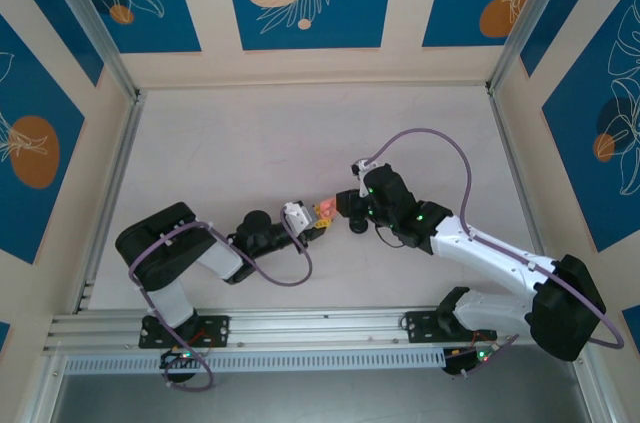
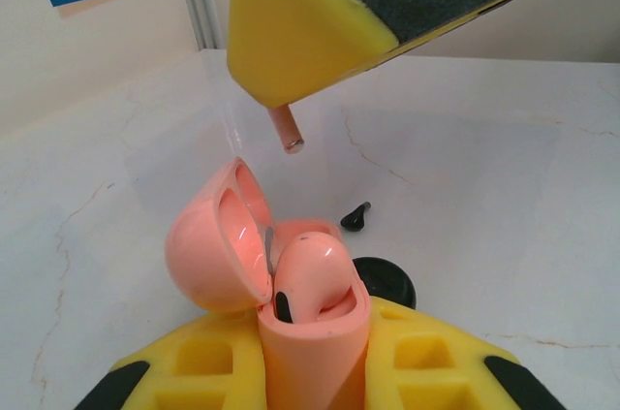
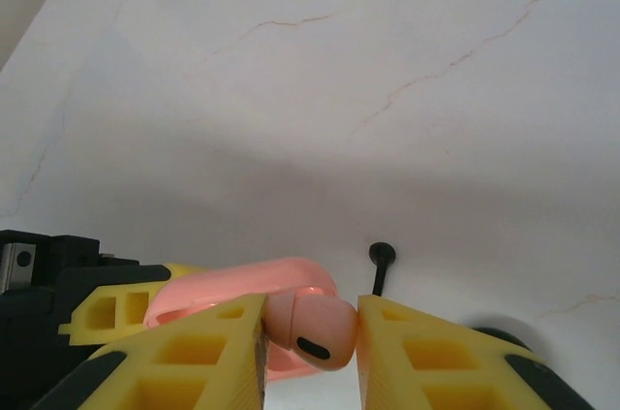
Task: Insert the wireless bluetooth earbuds into the charging case
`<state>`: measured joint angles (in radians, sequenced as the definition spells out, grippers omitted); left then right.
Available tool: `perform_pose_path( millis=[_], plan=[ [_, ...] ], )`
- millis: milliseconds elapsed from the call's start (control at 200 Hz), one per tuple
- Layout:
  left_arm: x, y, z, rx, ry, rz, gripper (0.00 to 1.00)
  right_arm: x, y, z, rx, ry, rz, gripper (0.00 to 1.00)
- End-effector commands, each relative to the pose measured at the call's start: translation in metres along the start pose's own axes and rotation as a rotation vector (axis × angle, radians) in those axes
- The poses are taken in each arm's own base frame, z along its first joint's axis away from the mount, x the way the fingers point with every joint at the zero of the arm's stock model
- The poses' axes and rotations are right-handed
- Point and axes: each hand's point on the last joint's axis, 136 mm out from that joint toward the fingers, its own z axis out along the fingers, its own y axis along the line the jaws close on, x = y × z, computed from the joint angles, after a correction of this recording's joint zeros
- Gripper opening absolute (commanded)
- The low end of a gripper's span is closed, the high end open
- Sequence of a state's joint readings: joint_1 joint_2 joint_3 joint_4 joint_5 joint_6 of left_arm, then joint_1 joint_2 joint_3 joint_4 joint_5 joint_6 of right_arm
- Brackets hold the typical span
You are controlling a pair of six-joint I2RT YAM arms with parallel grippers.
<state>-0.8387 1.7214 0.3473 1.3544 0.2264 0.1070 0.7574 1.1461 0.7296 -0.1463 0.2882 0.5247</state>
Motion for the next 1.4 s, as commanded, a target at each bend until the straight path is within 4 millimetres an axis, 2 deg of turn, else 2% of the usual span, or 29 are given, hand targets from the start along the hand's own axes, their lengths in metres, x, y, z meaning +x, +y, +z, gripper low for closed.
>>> perform_pose_path(
  millis=[0,510,755,1000,1165,1395],
  plan=[
    [-0.031,0.0,0.001,-0.007,-0.098,-0.002,0.09,0.002,0.003,0.004,-0.013,-0.004,0.002,0.29],
    [-0.044,0.002,-0.002,-0.013,-0.129,-0.019,0.1,0.004,0.002,0.011,-0.002,0.013,-0.013,0.28],
    [-0.048,0.004,-0.002,-0.026,-0.14,-0.018,0.1,0.004,0.01,0.011,-0.027,0.011,-0.037,0.28],
    [-0.047,0.006,-0.001,-0.036,-0.136,-0.05,0.09,-0.013,0.018,0.0,-0.038,-0.047,-0.069,0.29],
    [-0.038,0.006,-0.006,-0.044,-0.114,-0.068,0.09,-0.011,0.009,-0.008,-0.042,0.017,-0.027,0.29],
    [-0.022,0.0,-0.02,-0.043,-0.07,-0.033,0.09,0.024,-0.024,-0.01,-0.027,0.225,0.087,0.29]
  ],
)
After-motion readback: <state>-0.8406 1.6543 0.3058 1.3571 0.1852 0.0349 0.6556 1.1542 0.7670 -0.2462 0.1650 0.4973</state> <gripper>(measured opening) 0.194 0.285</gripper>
